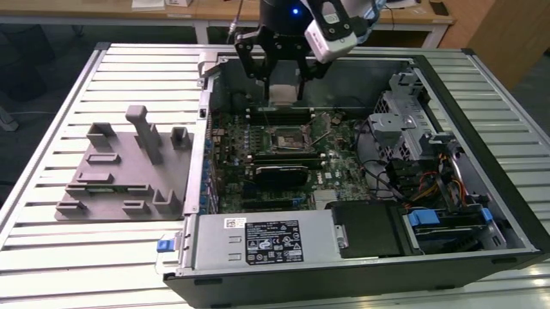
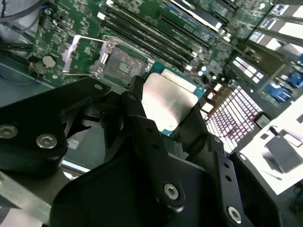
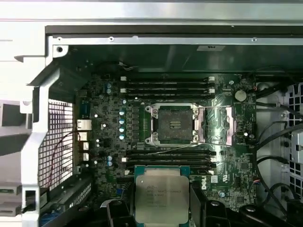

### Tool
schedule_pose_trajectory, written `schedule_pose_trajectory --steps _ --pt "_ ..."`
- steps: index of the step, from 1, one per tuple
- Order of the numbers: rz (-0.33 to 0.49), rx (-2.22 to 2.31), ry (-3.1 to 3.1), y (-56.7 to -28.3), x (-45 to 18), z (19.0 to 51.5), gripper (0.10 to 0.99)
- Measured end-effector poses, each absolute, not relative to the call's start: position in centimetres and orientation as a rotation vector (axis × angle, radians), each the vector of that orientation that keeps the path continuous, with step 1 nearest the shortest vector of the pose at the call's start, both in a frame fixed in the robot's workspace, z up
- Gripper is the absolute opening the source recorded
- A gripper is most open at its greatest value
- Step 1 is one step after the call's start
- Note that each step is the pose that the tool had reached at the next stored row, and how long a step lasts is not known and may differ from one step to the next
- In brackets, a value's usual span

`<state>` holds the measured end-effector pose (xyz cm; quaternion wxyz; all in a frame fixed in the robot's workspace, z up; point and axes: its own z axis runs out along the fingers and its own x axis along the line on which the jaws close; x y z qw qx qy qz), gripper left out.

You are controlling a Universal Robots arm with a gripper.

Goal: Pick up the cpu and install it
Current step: 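Pick up the cpu and move it towards the insertion slot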

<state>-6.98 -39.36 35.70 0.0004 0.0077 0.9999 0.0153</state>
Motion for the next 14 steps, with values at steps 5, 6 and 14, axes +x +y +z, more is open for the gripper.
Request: schedule_pose_trajectory --steps 5,6,14 --pt "0.048 0.024 3.141 -39.4 -6.1 34.8 0.545" --pt "0.048 0.024 3.141 -39.4 -6.0 34.7 0.545" --pt "0.048 0.024 3.141 -39.4 -5.1 33.2 0.545"
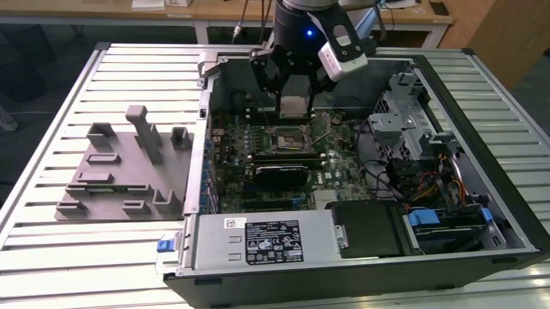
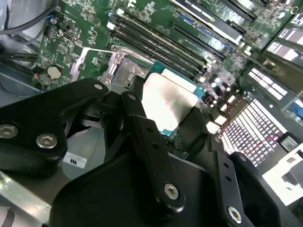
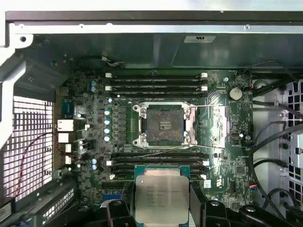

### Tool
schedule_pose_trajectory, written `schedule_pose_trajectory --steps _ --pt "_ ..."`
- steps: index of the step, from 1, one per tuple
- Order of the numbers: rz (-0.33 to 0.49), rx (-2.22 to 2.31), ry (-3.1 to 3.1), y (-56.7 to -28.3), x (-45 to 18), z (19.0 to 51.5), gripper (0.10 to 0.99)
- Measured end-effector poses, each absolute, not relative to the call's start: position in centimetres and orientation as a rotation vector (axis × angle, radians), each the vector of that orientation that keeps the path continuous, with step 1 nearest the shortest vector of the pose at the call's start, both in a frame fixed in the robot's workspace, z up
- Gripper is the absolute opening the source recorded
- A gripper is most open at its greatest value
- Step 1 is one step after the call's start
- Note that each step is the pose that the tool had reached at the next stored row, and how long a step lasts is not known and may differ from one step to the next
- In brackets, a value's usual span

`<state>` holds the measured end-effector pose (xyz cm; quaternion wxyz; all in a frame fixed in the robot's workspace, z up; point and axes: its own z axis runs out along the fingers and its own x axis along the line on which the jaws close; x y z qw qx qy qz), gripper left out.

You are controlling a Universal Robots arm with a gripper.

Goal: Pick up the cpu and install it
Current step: 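Pick up the cpu and move it towards the insertion slot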

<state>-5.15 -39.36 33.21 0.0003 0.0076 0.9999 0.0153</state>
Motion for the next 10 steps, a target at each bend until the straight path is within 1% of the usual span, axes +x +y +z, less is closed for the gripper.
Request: schedule_pose_trajectory --steps 10 --pt "0.048 0.024 3.141 -38.9 -4.6 31.4 0.545"
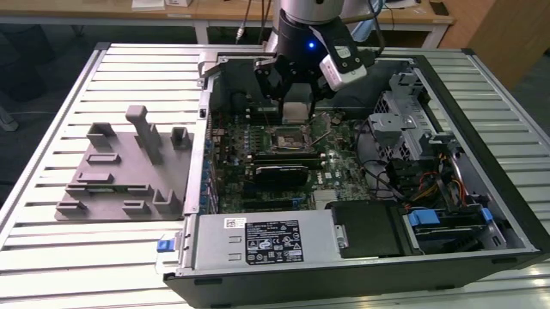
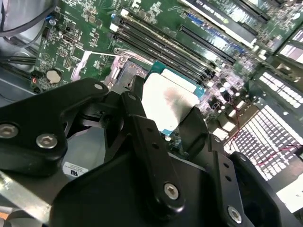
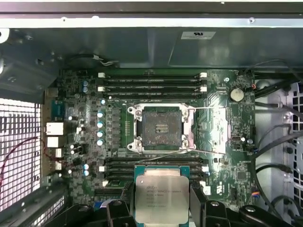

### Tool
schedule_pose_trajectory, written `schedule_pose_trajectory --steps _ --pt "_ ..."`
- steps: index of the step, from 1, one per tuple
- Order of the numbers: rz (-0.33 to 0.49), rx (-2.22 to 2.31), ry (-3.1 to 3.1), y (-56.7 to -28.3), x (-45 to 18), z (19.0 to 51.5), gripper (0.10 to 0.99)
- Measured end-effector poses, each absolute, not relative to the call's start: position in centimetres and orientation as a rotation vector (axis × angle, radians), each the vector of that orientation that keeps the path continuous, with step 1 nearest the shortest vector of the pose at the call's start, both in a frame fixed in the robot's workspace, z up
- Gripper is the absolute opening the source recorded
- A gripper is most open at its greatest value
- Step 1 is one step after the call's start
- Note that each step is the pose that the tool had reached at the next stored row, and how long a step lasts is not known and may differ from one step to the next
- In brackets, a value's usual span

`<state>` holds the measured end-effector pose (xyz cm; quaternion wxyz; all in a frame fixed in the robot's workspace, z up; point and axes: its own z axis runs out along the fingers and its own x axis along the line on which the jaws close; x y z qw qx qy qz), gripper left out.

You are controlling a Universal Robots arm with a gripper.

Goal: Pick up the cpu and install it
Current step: 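Pick up the cpu and move it towards the insertion slot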

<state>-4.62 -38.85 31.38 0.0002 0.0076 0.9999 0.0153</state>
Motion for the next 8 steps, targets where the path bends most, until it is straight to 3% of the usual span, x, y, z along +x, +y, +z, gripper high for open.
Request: schedule_pose_trajectory --steps 8 --pt "0.048 0.024 3.141 -38.1 -4.6 29.9 0.545"
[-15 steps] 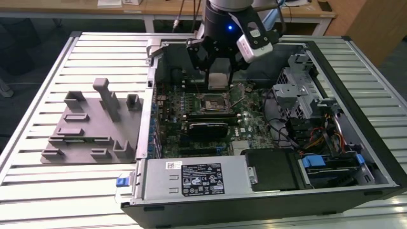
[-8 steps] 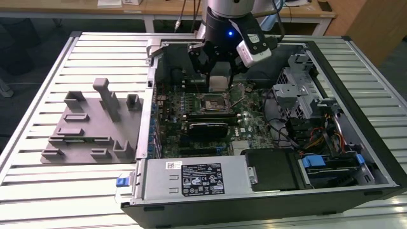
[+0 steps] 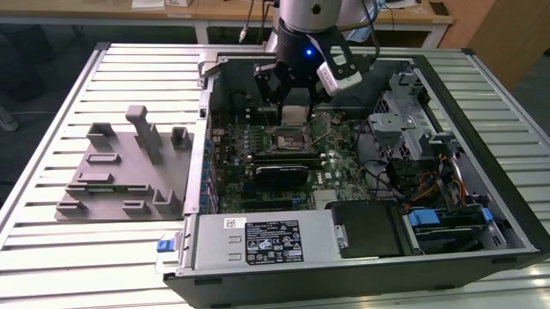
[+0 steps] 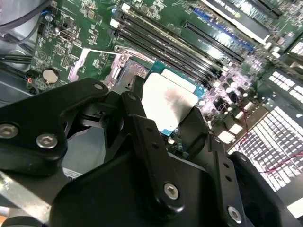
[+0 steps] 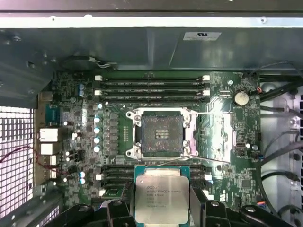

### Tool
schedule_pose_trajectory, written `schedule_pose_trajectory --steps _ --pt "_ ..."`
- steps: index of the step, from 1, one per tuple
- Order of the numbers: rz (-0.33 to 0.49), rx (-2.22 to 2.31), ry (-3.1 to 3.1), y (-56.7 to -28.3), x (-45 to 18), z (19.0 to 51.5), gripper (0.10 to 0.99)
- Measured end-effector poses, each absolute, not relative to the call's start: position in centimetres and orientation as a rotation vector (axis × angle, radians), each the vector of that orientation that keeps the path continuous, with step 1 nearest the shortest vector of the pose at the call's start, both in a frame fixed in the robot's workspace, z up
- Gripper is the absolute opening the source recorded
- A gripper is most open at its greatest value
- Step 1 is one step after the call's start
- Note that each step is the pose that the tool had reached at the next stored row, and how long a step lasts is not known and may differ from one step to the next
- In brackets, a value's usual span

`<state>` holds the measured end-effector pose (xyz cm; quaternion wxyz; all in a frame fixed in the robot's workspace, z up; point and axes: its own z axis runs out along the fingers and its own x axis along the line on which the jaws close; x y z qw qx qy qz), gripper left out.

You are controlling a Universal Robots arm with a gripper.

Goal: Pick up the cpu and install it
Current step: 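Pick up the cpu and move it towards the insertion slot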

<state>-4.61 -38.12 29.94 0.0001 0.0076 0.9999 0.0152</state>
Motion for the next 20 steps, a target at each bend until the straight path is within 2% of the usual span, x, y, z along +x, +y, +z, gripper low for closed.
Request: schedule_pose_trajectory --steps 20 --pt "0.048 0.023 3.141 -35.6 -4.6 26.3 0.545"
